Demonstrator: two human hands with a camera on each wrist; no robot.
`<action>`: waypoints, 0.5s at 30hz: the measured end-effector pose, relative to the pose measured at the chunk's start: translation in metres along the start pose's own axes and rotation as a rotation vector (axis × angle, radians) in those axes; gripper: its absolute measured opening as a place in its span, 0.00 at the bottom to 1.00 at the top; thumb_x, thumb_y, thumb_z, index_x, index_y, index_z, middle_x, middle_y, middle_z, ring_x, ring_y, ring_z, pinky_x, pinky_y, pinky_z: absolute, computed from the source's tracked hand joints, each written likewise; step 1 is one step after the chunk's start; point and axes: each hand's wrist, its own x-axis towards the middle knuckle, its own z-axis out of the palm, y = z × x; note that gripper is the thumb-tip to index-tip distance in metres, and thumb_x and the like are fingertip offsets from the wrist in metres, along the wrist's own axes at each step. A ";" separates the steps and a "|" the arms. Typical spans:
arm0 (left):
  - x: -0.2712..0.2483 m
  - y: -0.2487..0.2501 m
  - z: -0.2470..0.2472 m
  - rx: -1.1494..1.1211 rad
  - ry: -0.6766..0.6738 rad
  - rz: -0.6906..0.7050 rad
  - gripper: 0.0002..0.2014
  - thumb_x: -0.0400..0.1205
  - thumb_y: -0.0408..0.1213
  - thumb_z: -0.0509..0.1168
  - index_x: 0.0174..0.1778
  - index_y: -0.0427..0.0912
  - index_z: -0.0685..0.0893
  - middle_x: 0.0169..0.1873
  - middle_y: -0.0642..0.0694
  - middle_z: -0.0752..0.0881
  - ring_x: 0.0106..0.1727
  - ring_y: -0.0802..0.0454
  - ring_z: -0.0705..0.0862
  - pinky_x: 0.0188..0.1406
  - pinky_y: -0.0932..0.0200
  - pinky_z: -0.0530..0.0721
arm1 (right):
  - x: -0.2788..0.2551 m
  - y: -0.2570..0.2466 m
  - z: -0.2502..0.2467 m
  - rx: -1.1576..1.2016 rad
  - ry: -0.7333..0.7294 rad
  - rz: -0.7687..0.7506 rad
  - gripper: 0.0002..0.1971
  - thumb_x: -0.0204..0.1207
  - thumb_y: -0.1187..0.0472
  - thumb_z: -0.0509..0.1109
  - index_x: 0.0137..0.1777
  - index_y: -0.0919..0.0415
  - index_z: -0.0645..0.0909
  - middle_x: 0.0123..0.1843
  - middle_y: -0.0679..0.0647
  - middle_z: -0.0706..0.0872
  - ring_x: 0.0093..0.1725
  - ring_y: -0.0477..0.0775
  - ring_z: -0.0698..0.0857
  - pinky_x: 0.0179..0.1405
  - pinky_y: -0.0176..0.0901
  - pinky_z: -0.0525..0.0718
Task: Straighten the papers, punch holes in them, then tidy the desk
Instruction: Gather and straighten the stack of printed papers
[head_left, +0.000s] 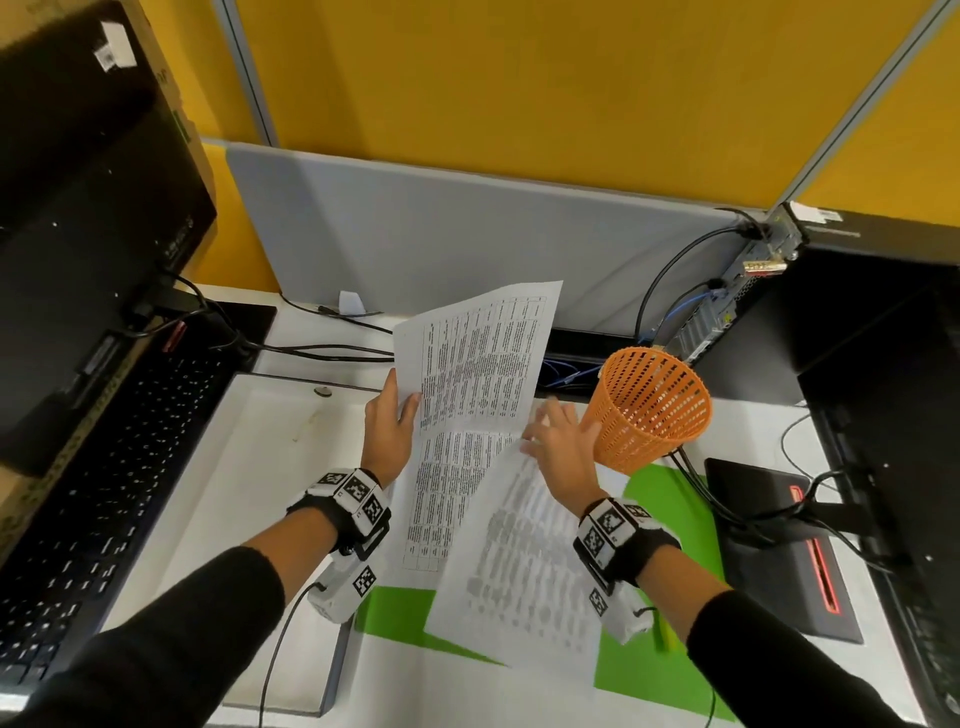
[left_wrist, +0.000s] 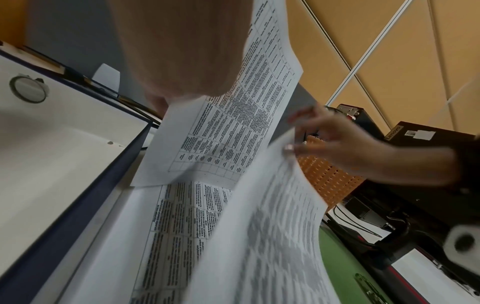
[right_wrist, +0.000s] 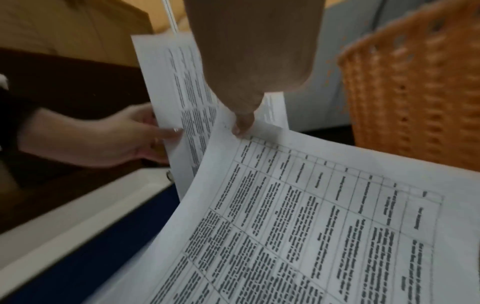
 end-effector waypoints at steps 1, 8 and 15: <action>0.001 0.000 0.000 0.008 -0.003 0.006 0.19 0.85 0.26 0.59 0.73 0.33 0.72 0.61 0.50 0.82 0.61 0.58 0.82 0.59 0.65 0.82 | 0.005 -0.008 -0.010 0.003 0.073 -0.053 0.03 0.69 0.56 0.75 0.39 0.53 0.86 0.63 0.52 0.77 0.66 0.58 0.70 0.58 0.62 0.62; 0.003 0.004 -0.006 0.055 -0.073 0.031 0.20 0.86 0.26 0.58 0.75 0.34 0.72 0.63 0.45 0.84 0.62 0.53 0.83 0.64 0.58 0.82 | 0.054 -0.066 -0.095 -0.006 0.306 -0.416 0.05 0.65 0.54 0.76 0.32 0.51 0.84 0.79 0.53 0.68 0.81 0.61 0.57 0.75 0.71 0.40; 0.003 0.010 -0.013 0.038 -0.133 -0.030 0.16 0.87 0.34 0.57 0.71 0.46 0.75 0.55 0.45 0.87 0.56 0.48 0.87 0.56 0.42 0.86 | 0.095 -0.094 -0.145 -0.048 0.124 -0.591 0.04 0.74 0.59 0.71 0.40 0.57 0.85 0.43 0.49 0.89 0.56 0.53 0.84 0.74 0.69 0.37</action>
